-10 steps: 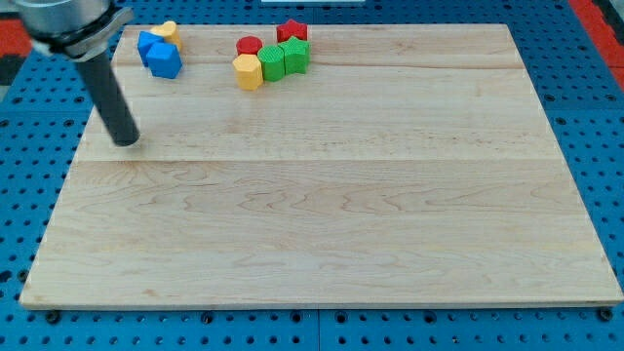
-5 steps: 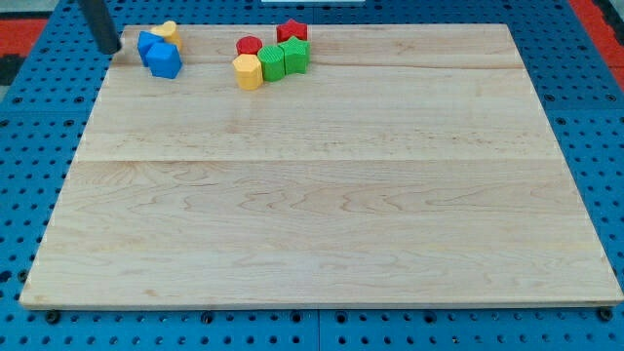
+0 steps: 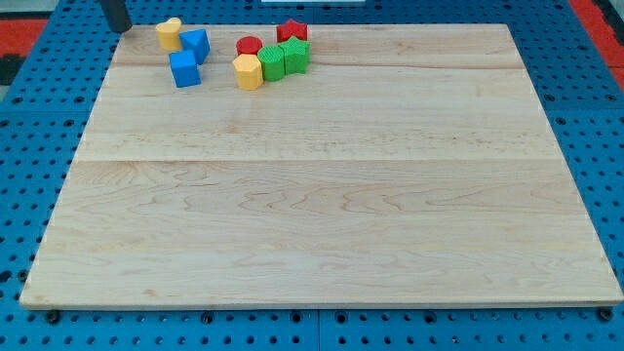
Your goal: Move the yellow heart into the red circle
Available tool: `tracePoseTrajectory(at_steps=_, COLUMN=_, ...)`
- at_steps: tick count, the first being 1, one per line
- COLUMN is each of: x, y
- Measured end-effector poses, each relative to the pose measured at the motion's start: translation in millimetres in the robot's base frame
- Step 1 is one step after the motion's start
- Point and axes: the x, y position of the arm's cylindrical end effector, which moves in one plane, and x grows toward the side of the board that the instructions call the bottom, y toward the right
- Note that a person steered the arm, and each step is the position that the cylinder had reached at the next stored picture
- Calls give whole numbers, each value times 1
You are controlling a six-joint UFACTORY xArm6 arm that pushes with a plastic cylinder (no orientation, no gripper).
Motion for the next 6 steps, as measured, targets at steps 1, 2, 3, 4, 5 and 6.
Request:
tracePoseTrajectory(at_steps=1, x=6, y=64)
tracePoseTrajectory(at_steps=2, x=40, y=90)
tracePoseTrajectory(at_steps=3, x=49, y=123)
tracePoseTrajectory(at_steps=4, x=44, y=110)
tracePoseTrajectory(at_steps=5, x=55, y=150)
tracePoseTrajectory(at_steps=6, x=46, y=167)
